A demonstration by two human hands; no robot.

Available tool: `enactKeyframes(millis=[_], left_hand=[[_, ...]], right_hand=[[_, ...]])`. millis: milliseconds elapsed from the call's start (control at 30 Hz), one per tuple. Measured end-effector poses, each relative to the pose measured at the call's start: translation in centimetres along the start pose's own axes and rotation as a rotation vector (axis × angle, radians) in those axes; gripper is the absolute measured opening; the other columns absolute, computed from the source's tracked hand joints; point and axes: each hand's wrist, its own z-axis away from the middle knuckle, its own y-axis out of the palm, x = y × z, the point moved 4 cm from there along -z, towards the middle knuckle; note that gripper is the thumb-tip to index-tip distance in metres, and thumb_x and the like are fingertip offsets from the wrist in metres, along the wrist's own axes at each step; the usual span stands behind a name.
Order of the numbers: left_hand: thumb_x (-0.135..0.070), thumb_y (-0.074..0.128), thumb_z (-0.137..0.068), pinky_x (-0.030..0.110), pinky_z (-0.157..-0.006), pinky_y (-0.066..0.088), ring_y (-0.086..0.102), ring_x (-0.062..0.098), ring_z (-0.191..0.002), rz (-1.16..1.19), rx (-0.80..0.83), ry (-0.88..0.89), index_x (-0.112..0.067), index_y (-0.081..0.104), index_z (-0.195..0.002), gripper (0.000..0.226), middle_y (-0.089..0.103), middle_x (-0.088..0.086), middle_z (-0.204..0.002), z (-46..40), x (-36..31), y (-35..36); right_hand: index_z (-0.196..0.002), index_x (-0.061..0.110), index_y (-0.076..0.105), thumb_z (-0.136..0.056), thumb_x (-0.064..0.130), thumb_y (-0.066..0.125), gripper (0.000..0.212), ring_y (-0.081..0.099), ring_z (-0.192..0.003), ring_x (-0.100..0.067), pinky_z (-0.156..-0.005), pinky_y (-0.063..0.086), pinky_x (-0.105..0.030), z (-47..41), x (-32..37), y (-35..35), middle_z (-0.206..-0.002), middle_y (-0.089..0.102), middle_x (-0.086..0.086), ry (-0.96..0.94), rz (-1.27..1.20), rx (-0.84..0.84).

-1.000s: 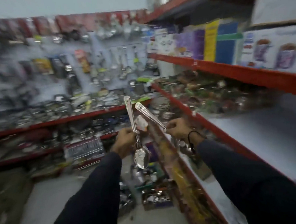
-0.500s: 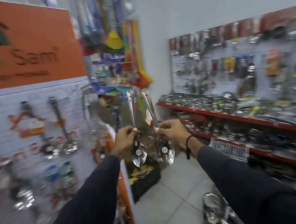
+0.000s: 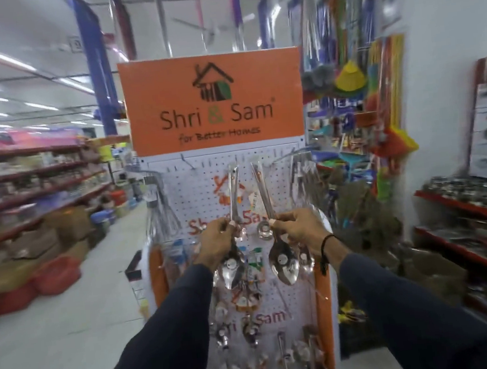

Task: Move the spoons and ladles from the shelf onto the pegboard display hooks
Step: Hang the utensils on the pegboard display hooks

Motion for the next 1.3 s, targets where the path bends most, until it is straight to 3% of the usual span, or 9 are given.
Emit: enactKeyframes(millis=[200,367,500,600,667,800,933,1100,1300], left_hand=[[-0.021,0.048,-0.104,0.034,-0.068,0.055,0.058,0.019,-0.074,-0.029,0.07,-0.052,-0.009,0.065,-0.096,0.022,0.065,0.01,-0.091,-2.0,-0.1,-0.3],[-0.022,0.048,-0.104,0.047,-0.086,0.058,0.062,0.022,-0.081,0.033,0.072,-0.053,-0.008,0.066,-0.094,0.025,0.068,0.01,-0.094,-4.3,-0.4,1.4],[-0.015,0.045,-0.105,0.03,-0.062,0.055,0.06,0.019,-0.072,-0.025,0.071,-0.079,0.002,0.065,-0.105,0.025,0.069,0.016,-0.106,-6.3,0.3,2.5],[-0.008,0.044,-0.104,0.02,-0.044,0.044,0.05,0.011,-0.059,-0.083,0.091,-0.102,0.005,0.063,-0.104,0.024,0.069,0.013,-0.113,-7.1,1.3,2.8],[-0.006,0.043,-0.103,0.019,-0.042,0.04,0.047,0.011,-0.058,-0.073,0.068,-0.111,0.005,0.063,-0.105,0.023,0.068,0.014,-0.115,-8.2,1.9,2.4],[-0.011,0.043,-0.104,0.028,-0.05,0.047,0.054,0.016,-0.064,-0.042,0.052,-0.115,0.003,0.063,-0.106,0.024,0.07,0.019,-0.107,-9.0,2.8,2.3],[-0.016,0.045,-0.103,0.047,-0.073,0.06,0.064,0.026,-0.078,-0.017,0.054,-0.088,-0.006,0.065,-0.098,0.023,0.074,0.017,-0.104,-9.5,2.6,2.1],[-0.014,0.043,-0.105,0.027,-0.058,0.05,0.059,0.015,-0.067,-0.025,0.057,-0.042,-0.005,0.062,-0.095,0.023,0.069,0.007,-0.089,-9.1,1.3,1.8],[-0.018,0.043,-0.106,0.023,-0.06,0.049,0.056,0.012,-0.07,-0.026,0.077,-0.025,-0.011,0.06,-0.098,0.02,0.062,0.001,-0.086,-8.9,0.6,1.9]], right_hand=[[-0.114,0.011,0.072,-0.085,0.02,0.076,0.031,0.06,-0.072,-0.009,-0.054,0.041,-0.017,-1.5,0.6,1.3,-0.098,0.074,-0.003,0.002,-0.005,-0.02],[-0.112,0.007,0.073,-0.085,0.02,0.076,0.03,0.064,-0.082,-0.015,-0.058,0.042,-0.016,-3.1,0.8,0.6,-0.094,0.073,-0.004,-0.013,0.002,-0.052],[-0.116,0.007,0.072,-0.084,0.019,0.077,0.035,0.064,-0.09,-0.017,-0.062,0.043,-0.018,-4.2,0.6,0.3,-0.11,0.075,-0.01,-0.001,-0.001,-0.059],[-0.116,0.006,0.072,-0.084,0.019,0.076,0.035,0.063,-0.081,-0.012,-0.061,0.043,-0.018,-5.0,0.5,0.4,-0.099,0.075,-0.006,0.012,-0.019,-0.064],[-0.117,0.008,0.072,-0.084,0.021,0.076,0.035,0.061,-0.076,-0.01,-0.063,0.044,-0.02,-6.2,0.6,0.9,-0.095,0.073,-0.002,0.008,-0.008,-0.044],[-0.122,0.01,0.068,-0.085,0.022,0.075,0.039,0.066,-0.094,-0.017,-0.081,0.053,-0.028,-6.7,0.8,1.2,-0.113,0.074,-0.007,-0.002,0.0,-0.042],[-0.121,0.008,0.069,-0.085,0.022,0.076,0.039,0.067,-0.095,-0.017,-0.066,0.048,-0.019,-7.5,1.1,1.6,-0.115,0.074,-0.008,-0.023,0.012,-0.043],[-0.111,0.009,0.075,-0.084,0.021,0.076,0.03,0.069,-0.083,-0.017,-0.059,0.047,-0.019,-8.1,1.1,1.9,-0.098,0.078,-0.006,-0.022,0.017,-0.043],[-0.112,0.007,0.072,-0.086,0.019,0.073,0.028,0.066,-0.075,-0.012,-0.05,0.044,-0.012,-8.0,1.6,1.8,-0.099,0.076,-0.009,-0.029,-0.006,-0.013]])
